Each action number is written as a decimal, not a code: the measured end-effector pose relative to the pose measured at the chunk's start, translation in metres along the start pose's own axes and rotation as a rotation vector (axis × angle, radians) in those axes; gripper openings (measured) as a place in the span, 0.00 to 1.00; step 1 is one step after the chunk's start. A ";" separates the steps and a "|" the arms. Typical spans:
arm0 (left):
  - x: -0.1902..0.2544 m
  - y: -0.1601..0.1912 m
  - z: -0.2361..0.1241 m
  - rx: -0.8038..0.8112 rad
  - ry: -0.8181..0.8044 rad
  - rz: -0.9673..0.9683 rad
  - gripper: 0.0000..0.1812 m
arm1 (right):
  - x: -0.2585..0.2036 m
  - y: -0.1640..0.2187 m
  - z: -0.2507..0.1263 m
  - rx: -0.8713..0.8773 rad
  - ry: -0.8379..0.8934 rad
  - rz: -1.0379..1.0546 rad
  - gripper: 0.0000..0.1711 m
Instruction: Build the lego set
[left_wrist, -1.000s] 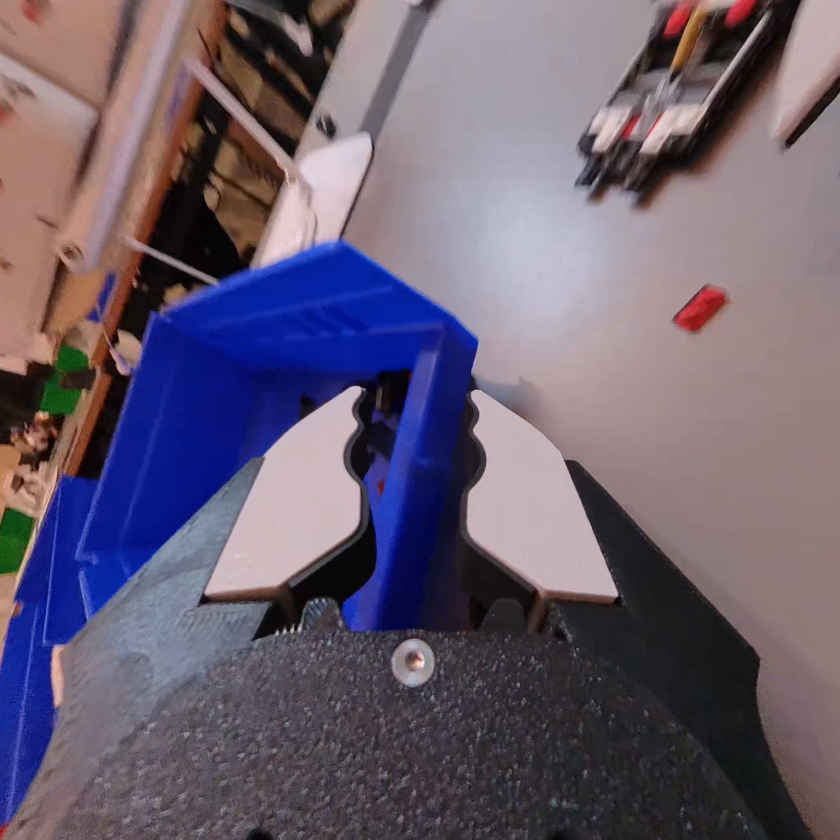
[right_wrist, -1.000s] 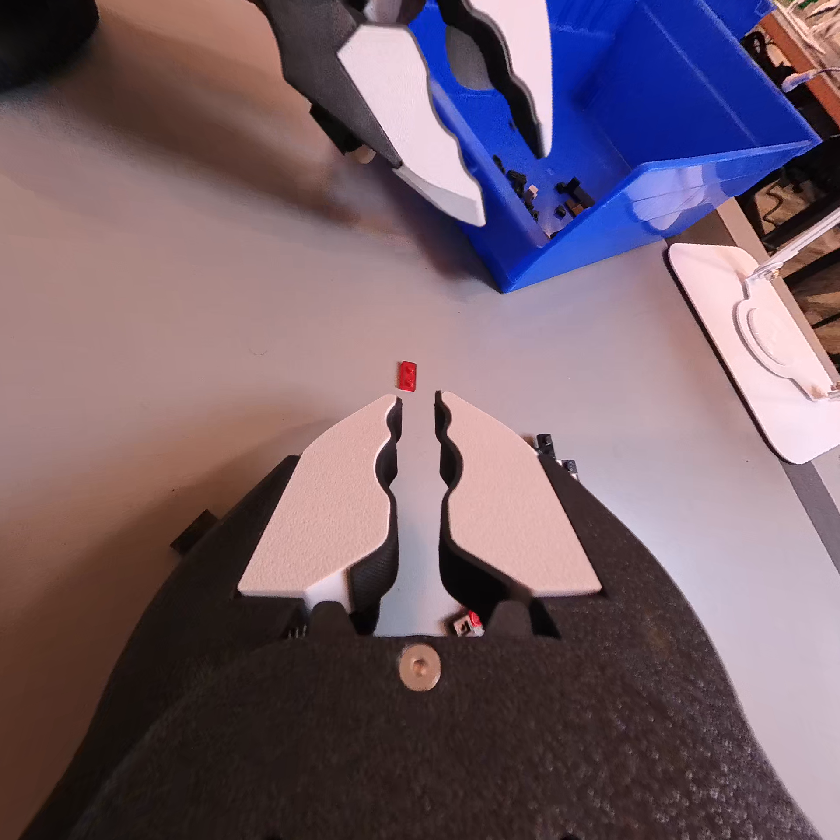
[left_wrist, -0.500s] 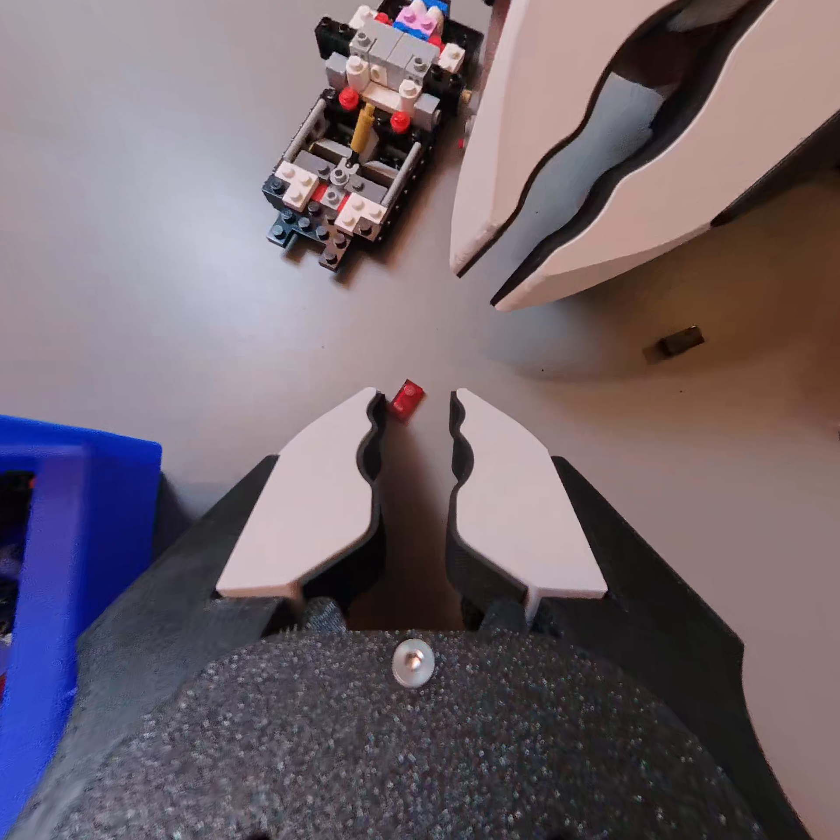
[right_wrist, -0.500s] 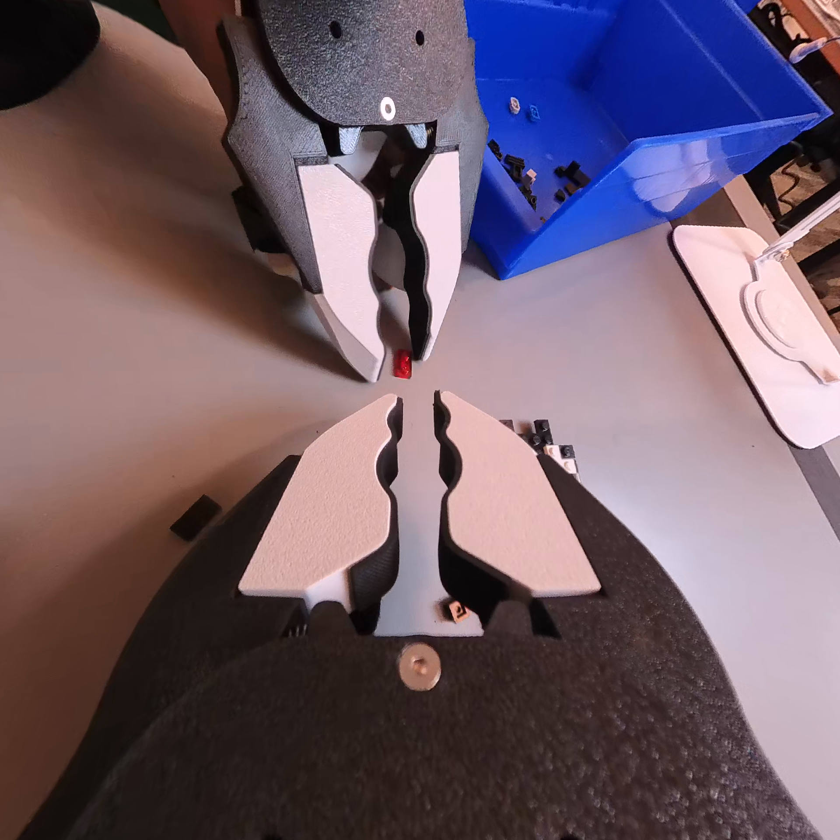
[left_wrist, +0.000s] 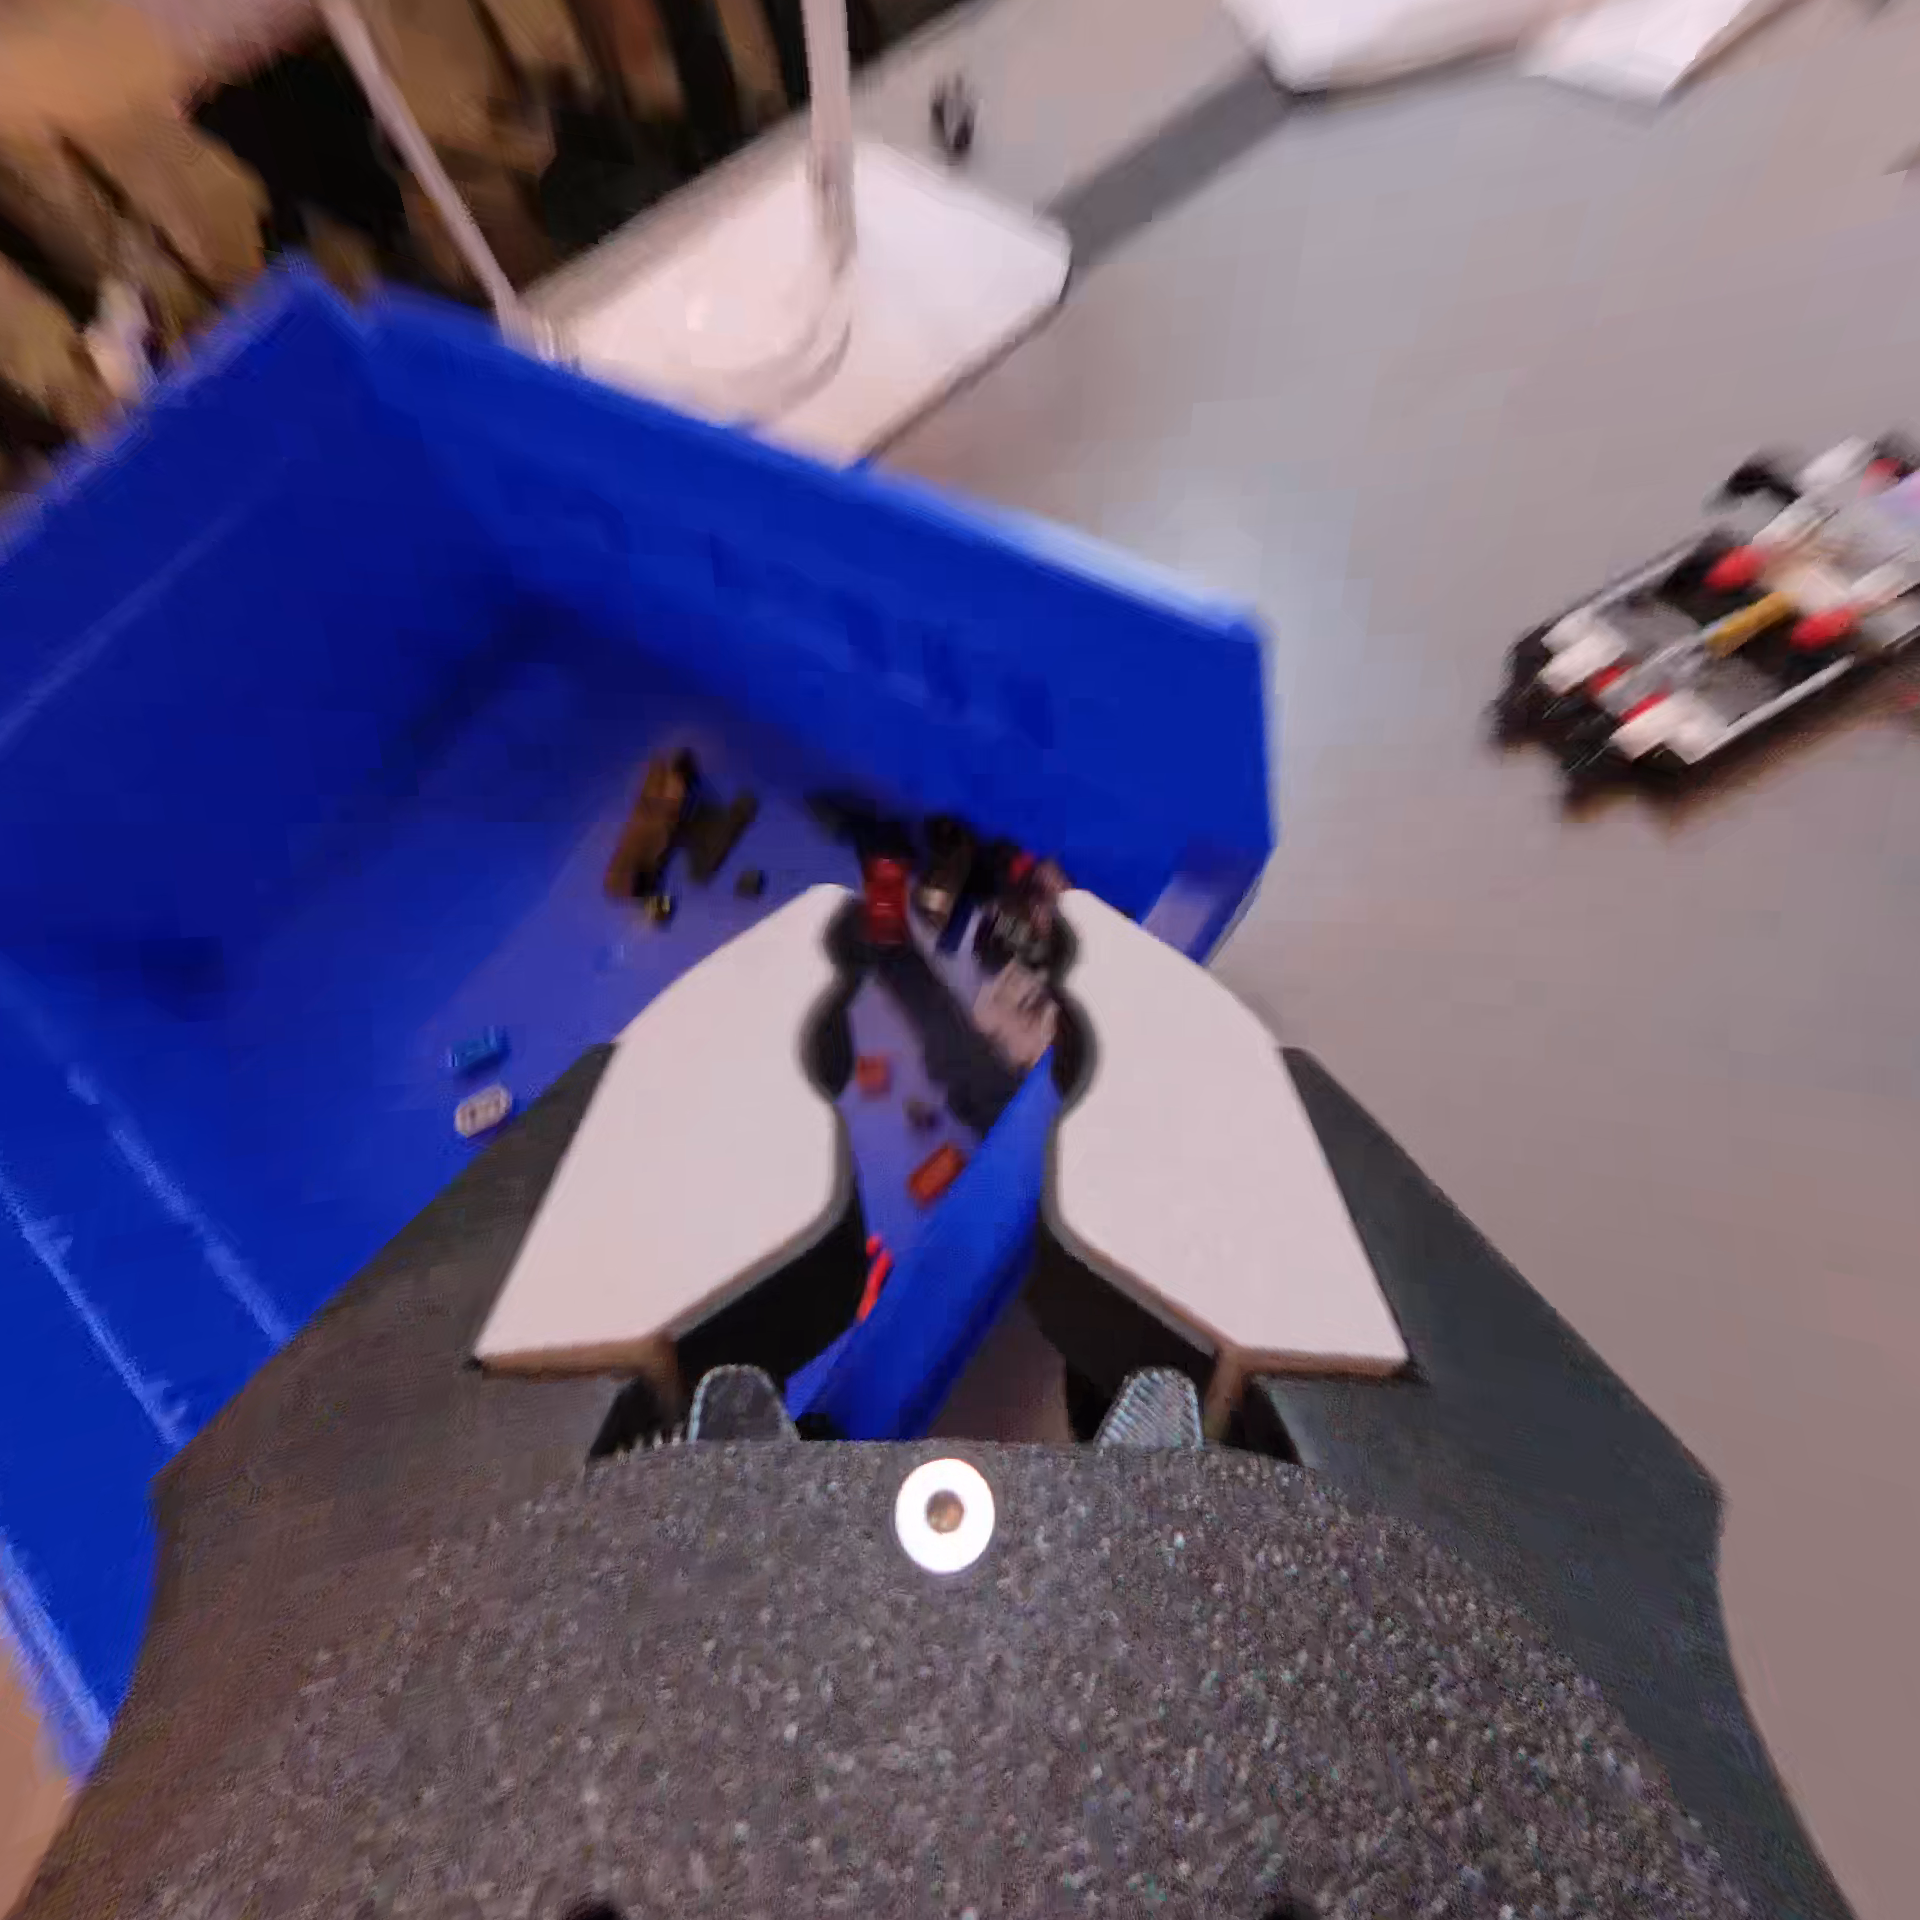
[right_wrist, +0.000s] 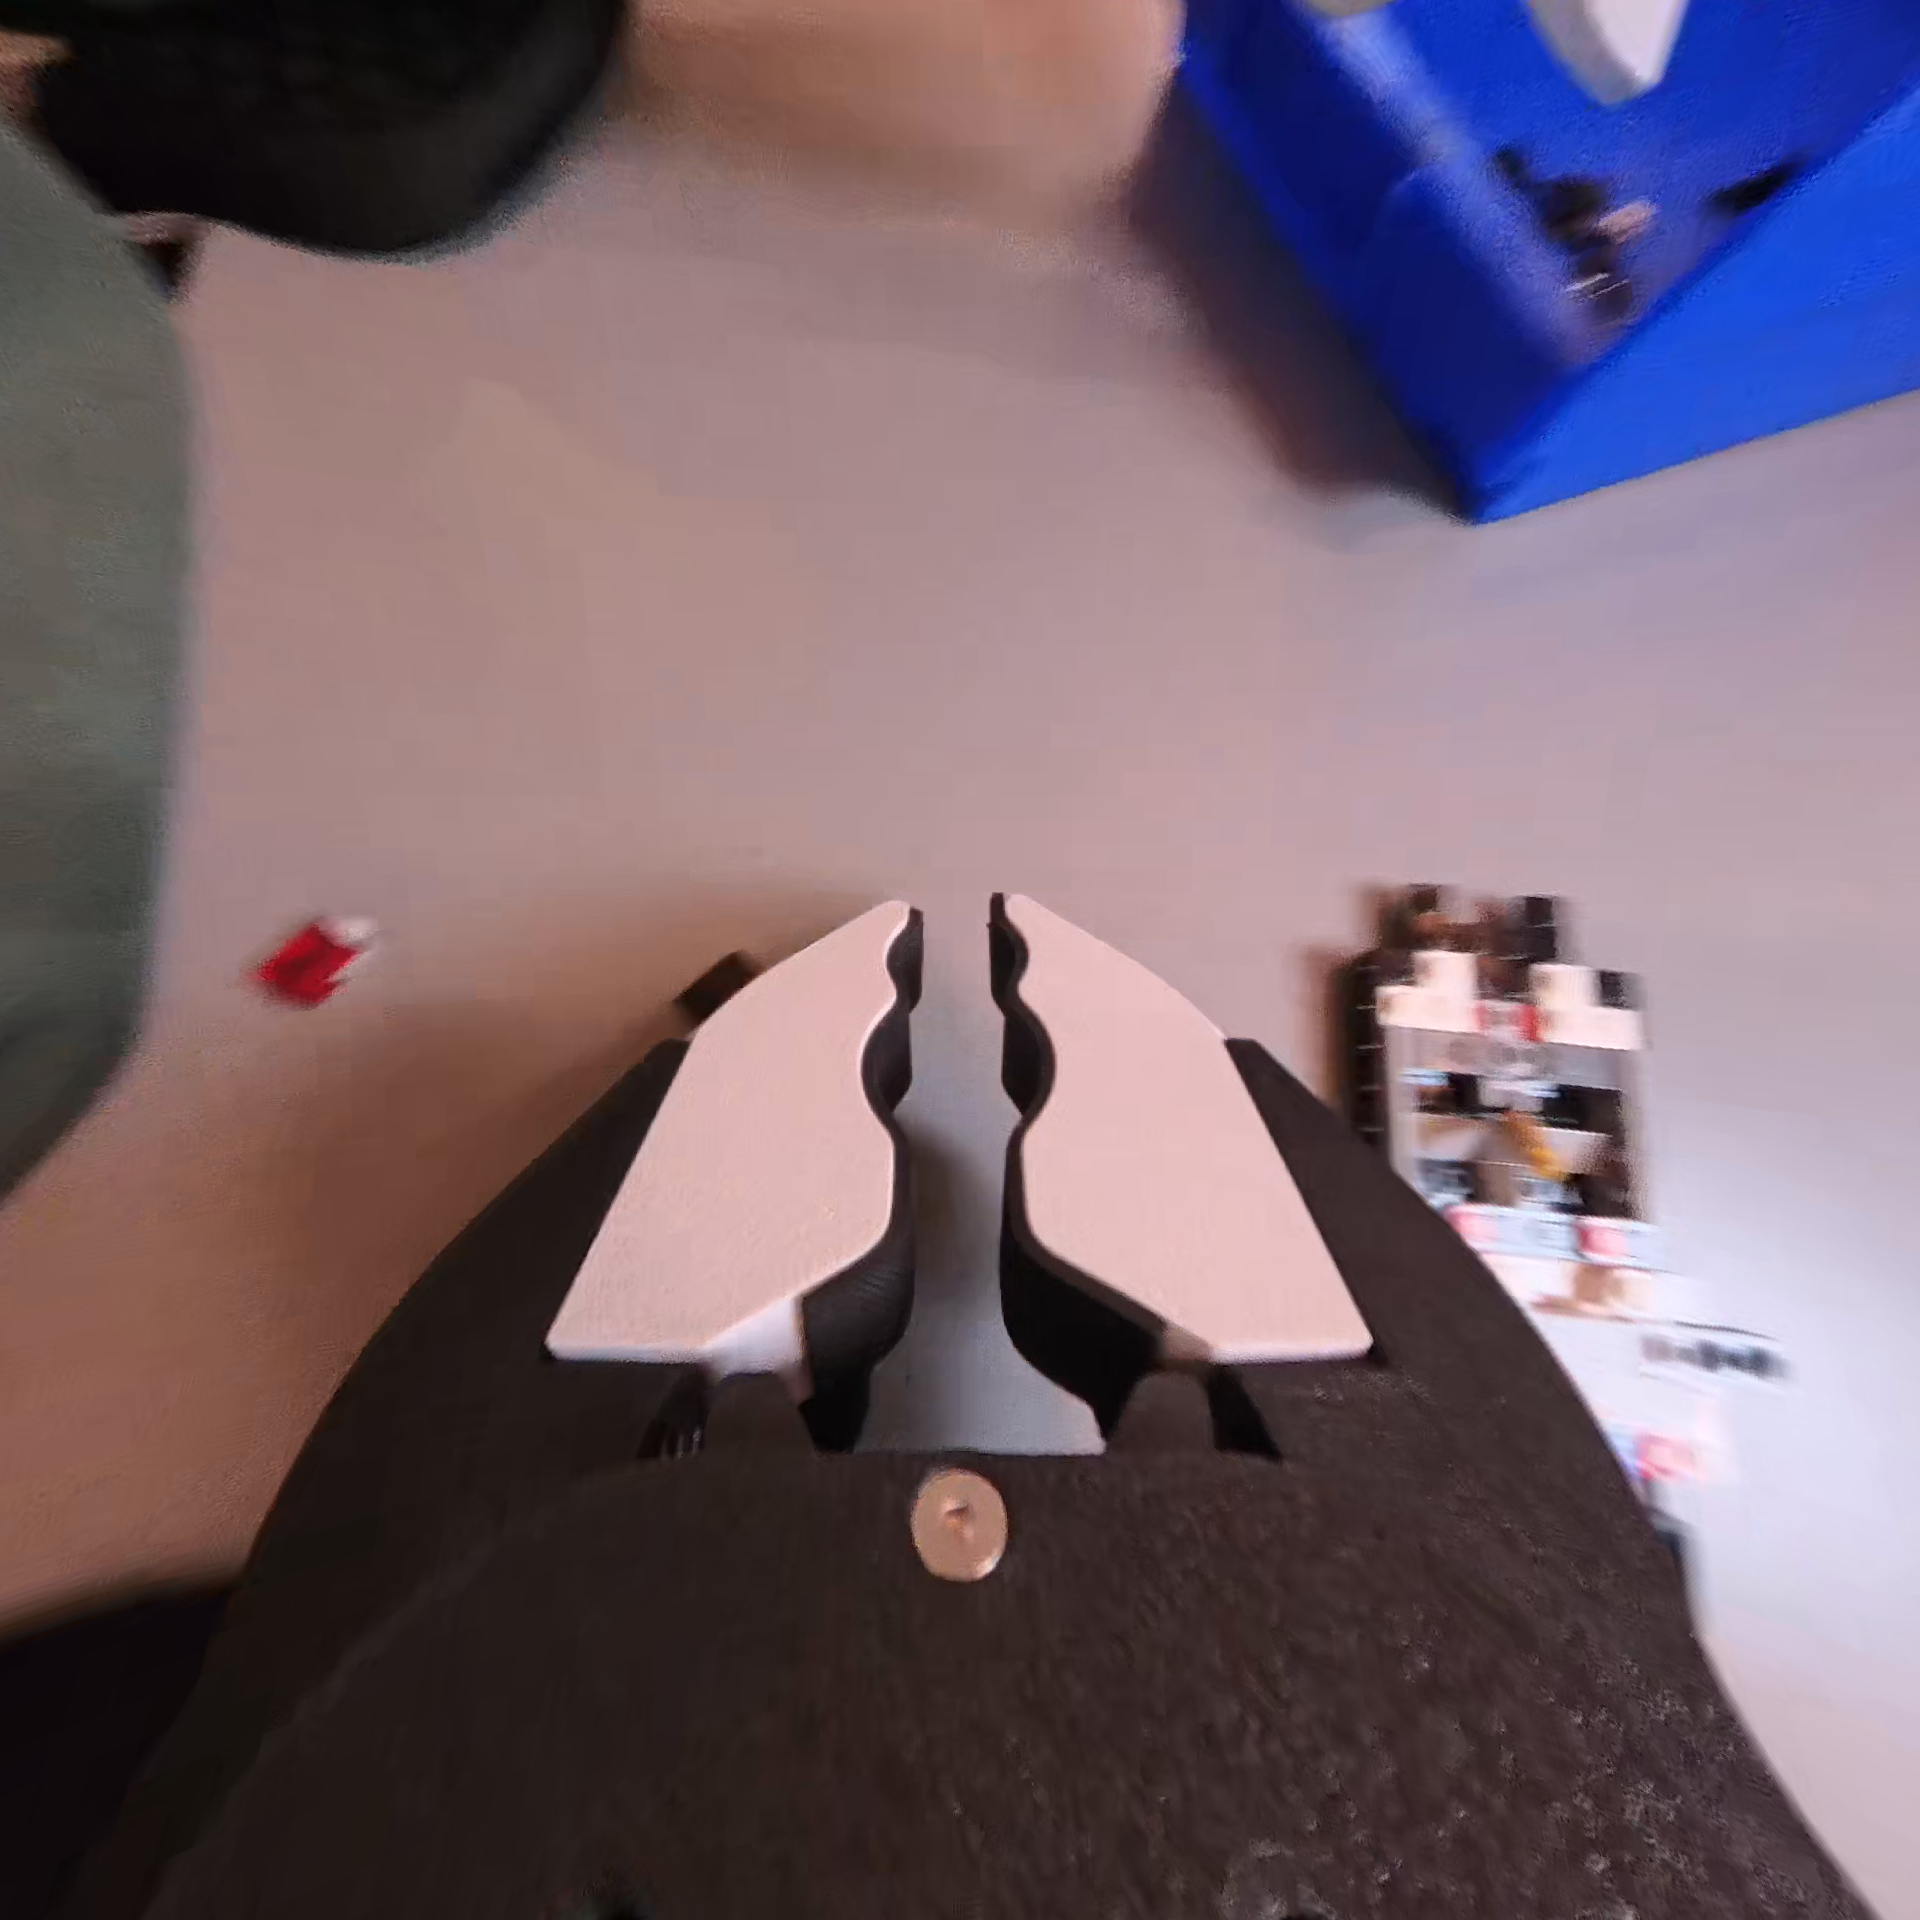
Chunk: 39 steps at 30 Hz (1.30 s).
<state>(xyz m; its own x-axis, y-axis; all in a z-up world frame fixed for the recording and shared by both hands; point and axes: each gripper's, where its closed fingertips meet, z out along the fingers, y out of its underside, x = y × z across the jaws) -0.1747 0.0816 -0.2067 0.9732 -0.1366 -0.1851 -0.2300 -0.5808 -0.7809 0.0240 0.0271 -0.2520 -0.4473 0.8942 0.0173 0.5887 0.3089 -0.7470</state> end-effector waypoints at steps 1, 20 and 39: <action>-0.003 0.014 0.004 -0.072 0.010 -0.008 0.24 | -0.011 0.006 0.000 -0.029 -0.078 0.020 0.07; 0.035 0.030 -0.011 -0.093 0.248 0.225 0.23 | -0.058 0.021 0.012 -0.252 -0.233 -0.010 0.13; 0.152 0.017 -0.035 0.130 0.768 0.176 0.14 | -0.035 -0.021 -0.003 0.092 -0.198 0.043 0.05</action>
<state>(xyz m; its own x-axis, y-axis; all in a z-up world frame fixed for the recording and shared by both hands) -0.0308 0.0230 -0.2267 0.6403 -0.7597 0.1135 -0.3324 -0.4072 -0.8507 0.0286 -0.0097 -0.2350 -0.5521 0.8220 -0.1396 0.5499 0.2332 -0.8020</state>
